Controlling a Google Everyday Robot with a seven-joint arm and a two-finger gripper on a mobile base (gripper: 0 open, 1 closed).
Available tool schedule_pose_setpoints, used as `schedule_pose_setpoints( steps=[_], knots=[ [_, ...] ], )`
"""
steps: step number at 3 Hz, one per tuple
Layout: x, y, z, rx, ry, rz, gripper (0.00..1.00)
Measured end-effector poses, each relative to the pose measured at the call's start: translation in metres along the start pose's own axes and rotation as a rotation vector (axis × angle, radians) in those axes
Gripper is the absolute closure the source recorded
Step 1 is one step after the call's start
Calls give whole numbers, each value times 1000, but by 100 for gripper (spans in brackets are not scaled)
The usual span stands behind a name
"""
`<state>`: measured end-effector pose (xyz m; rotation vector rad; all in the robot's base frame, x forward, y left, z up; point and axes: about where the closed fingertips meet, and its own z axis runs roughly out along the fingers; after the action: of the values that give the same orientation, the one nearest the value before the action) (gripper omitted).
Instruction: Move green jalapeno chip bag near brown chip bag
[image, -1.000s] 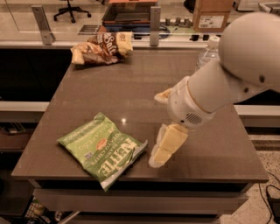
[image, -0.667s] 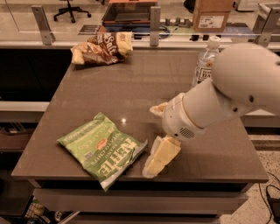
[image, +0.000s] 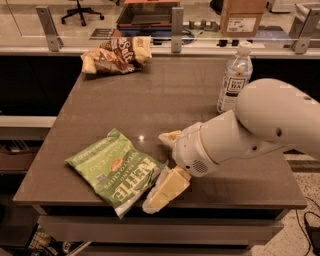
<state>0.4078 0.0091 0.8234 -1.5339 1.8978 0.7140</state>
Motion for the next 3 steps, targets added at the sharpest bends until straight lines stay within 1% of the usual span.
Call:
schedule_pose_setpoints(
  steps=[1, 2, 3],
  knots=[
    [-11, 5, 20, -36, -99, 20, 0],
    [-22, 7, 42, -62, -161, 17, 13],
    [-23, 8, 43, -64, -164, 17, 31]
  ],
)
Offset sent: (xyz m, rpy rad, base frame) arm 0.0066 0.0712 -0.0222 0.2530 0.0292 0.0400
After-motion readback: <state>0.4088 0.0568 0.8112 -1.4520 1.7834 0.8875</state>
